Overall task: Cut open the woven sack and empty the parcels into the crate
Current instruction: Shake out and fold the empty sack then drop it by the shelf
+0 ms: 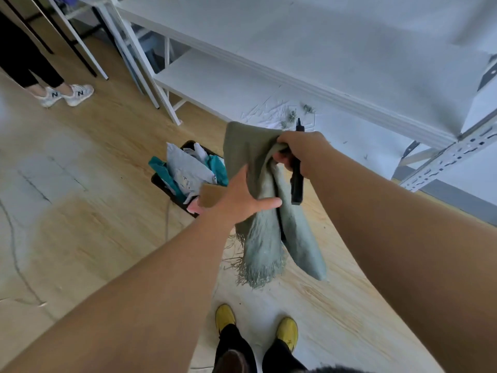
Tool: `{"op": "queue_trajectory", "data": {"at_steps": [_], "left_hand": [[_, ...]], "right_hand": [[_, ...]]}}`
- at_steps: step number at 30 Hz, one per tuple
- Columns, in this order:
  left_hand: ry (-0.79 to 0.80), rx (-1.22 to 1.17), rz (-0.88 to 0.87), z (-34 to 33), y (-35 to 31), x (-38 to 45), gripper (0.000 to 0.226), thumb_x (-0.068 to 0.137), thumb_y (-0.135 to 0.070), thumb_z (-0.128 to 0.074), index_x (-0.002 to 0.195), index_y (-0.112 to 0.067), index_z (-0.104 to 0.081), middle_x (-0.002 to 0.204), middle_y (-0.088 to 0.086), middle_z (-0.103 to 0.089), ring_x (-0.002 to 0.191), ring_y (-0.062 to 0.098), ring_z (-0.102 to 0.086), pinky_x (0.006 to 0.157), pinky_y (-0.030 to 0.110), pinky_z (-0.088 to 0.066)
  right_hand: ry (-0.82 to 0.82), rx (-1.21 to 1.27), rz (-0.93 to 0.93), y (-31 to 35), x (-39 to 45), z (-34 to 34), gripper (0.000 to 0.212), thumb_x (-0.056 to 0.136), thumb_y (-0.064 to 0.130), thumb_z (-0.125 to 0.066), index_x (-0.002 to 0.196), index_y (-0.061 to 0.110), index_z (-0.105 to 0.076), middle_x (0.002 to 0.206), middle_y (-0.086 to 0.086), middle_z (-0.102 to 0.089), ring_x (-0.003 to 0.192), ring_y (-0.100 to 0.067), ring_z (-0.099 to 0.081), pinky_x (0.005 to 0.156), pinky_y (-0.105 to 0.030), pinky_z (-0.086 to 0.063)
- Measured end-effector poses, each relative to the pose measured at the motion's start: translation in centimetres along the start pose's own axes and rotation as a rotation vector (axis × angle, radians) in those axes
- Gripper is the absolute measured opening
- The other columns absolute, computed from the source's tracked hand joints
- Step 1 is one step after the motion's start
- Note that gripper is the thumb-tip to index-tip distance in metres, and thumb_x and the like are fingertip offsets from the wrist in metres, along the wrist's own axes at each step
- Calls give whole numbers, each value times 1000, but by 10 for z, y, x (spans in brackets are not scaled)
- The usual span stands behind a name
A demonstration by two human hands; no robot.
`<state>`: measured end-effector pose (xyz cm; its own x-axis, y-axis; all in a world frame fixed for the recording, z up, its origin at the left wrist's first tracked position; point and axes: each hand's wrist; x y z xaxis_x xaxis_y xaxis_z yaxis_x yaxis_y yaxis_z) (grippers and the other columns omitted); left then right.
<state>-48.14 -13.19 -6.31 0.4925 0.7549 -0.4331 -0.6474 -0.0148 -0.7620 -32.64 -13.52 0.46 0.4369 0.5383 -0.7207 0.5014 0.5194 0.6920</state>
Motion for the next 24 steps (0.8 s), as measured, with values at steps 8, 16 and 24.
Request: {"op": "queue_trajectory", "data": {"at_steps": [8,16,24], "left_hand": [[45,-172,127,-25,31,-15,113,56,-48,-88,146,-31,-21,141,-10,-41,130,15,-42,112,43,-33],[-200,64,186,-11,29,-19,42,90,-23,-62,127,-5,-51,119,13,-58,110,28,-54,85,31,-41],[-23,102,34,19,-3,0,38,84,-26,-64,120,-15,-58,110,7,-63,103,24,-58,87,35,-47]], "right_hand": [[17,-30,142,20,-18,-12,2,85,3,-53,84,4,-55,60,-14,-60,32,-14,-54,34,-14,-31],[114,59,486,37,-35,-14,10,88,15,-66,85,10,-57,62,-4,-64,42,-12,-55,43,-22,-38],[101,-502,496,-5,-11,1,40,82,32,-74,117,14,-65,91,-2,-70,51,-7,-62,50,-21,-48]]}}
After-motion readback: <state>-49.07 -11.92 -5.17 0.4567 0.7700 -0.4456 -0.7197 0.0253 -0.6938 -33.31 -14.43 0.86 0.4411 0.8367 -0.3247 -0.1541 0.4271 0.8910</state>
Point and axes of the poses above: each hand's wrist, its own x-axis towards the middle knuckle, its own z-axis out of the back of the hand, y = z × x
